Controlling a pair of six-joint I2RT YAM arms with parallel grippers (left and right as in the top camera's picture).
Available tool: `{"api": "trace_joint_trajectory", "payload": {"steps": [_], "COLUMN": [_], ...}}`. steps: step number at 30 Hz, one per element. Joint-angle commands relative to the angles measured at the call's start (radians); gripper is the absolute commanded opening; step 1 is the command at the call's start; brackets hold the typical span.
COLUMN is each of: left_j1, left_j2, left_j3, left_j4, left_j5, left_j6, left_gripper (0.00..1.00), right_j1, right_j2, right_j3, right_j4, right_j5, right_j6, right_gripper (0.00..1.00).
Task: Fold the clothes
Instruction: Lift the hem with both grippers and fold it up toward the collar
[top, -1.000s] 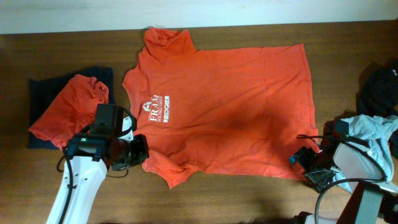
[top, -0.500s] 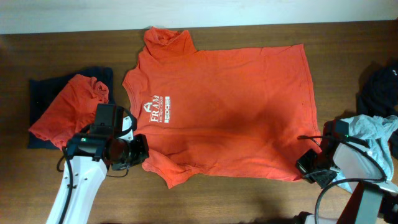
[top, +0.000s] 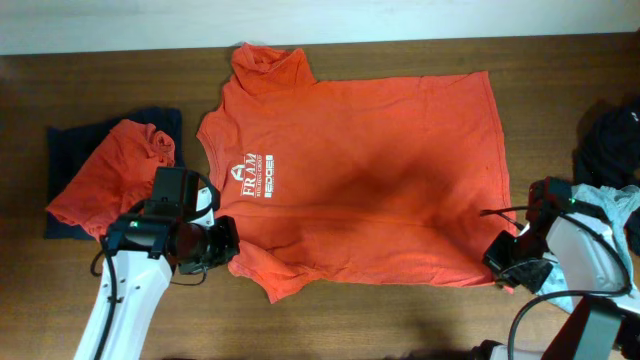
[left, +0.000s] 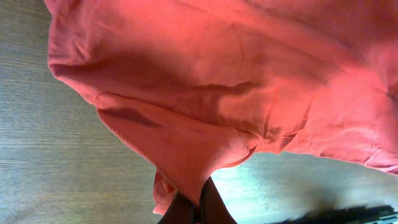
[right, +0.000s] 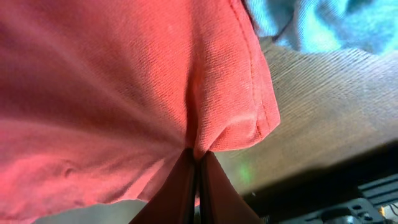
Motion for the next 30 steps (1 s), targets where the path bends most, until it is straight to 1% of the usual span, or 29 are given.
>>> {"api": "trace_joint_trajectory", "payload": {"steps": [1,8,12,15,22,26,30], "left_j1": [0.003,0.003,0.003,0.003,0.003,0.003,0.003], "left_j2": [-0.003,-0.002,-0.001,0.003,0.008,0.024,0.056], "left_j3": [0.085,0.196,0.199,0.199,0.199,0.199,0.199], "left_j4": [-0.003,0.018,0.069,0.096,0.177,0.228,0.256], "left_j5": [0.004,-0.050,-0.050,-0.066,-0.161,-0.162,-0.171], "left_j6": [0.041,0.060,0.064,0.065,0.066,0.081,0.095], "left_gripper": [0.01,0.01,0.01,0.01,0.01,0.01,0.01], "right_j1": [-0.001,-0.001,-0.001,-0.001,-0.001,-0.001,-0.001], "right_j2": [-0.010,-0.010,-0.009,-0.007,-0.001,0.005,0.026], "right_j3": [0.060,0.111,0.111,0.111,0.111,0.111,0.111], "right_j4": [-0.008,0.025,0.087,0.129,0.268,0.344,0.423], "right_j5": [-0.015,-0.077,-0.175,-0.212,-0.269,-0.270,-0.287], "right_j6": [-0.033,-0.033,-0.033,-0.032,-0.019,0.024,0.024], "right_gripper": [0.04,0.04,0.04,0.04,0.04,0.04,0.04]}}
